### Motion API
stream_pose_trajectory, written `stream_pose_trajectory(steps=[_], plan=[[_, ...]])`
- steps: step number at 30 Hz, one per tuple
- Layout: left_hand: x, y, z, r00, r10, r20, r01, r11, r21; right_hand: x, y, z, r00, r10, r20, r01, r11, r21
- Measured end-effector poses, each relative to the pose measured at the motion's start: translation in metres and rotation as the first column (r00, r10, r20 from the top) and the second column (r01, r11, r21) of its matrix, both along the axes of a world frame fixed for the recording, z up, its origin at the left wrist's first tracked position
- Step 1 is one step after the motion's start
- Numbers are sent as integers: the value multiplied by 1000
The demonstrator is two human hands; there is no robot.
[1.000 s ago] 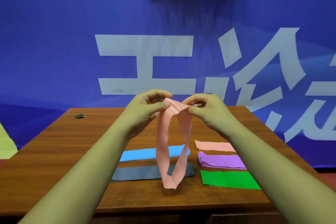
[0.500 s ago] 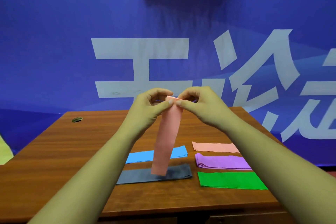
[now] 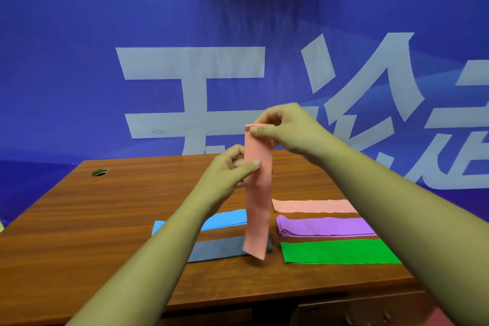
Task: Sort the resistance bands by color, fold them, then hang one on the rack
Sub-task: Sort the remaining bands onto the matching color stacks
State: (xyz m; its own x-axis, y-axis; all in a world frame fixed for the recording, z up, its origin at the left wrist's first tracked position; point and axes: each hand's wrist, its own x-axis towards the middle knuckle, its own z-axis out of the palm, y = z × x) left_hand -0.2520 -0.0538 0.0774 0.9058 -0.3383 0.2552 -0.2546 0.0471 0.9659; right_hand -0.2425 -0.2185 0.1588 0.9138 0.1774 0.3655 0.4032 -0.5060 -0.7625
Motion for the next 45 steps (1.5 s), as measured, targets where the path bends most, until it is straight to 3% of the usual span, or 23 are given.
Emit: stream_pose_trajectory(steps=[2, 9, 18, 26, 31, 34, 40, 45], plan=[[-2, -3, -10, 992, -54, -113, 51, 998, -30, 6, -5, 5, 998, -67, 4, 66, 992, 111], [2, 11, -48, 957, -85, -278, 139, 973, 183, 42, -41, -13, 947, -292, -132, 320, 885, 339], [18, 26, -75, 927, -12, -375, 121, 956, 268, 63, -96, -73, 828, -500, -253, 560, 754, 343], [51, 0, -94, 927, 184, -327, -100, 961, 257, 58, -160, -130, 739, -552, -386, 666, 684, 297], [78, -38, -111, 924, 347, -160, -255, 872, 419, 50, -201, -167, 674, -585, -452, 726, 637, 259], [93, -58, -118, 927, 366, -82, -285, 830, 480, 49, -226, -187, 636, -609, -474, 756, 614, 227], [125, -89, -136, 945, 324, -50, -237, 781, 578, 55, -263, -215, 598, -713, -365, 777, 627, 48], [139, -114, -146, 930, 364, 41, -300, 691, 657, 69, -279, -228, 611, -728, -309, 746, 661, -84]])
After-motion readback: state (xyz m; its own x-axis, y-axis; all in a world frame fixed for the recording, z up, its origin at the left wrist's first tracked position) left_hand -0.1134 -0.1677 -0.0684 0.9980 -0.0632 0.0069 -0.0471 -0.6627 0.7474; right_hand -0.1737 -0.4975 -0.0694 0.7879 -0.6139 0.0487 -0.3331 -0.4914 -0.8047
